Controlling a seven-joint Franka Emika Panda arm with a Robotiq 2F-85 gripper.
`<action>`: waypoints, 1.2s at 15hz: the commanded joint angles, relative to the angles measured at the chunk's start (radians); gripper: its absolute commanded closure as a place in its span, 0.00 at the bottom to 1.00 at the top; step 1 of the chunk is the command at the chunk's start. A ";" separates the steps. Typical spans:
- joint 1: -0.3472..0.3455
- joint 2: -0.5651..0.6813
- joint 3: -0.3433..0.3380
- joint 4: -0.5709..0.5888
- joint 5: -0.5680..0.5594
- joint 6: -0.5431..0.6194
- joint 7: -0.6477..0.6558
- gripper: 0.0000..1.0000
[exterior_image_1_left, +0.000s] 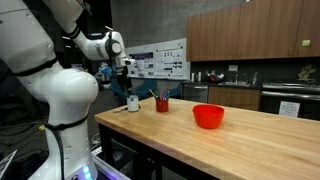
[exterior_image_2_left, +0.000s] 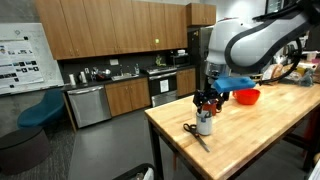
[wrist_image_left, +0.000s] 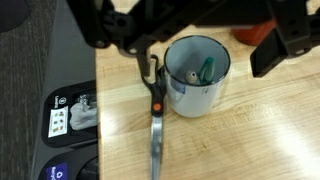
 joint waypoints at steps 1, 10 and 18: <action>-0.012 0.009 0.009 0.004 -0.008 -0.008 0.014 0.00; -0.016 0.016 0.013 0.007 -0.013 -0.010 0.018 0.71; -0.021 -0.001 0.016 0.023 -0.030 -0.028 0.023 0.93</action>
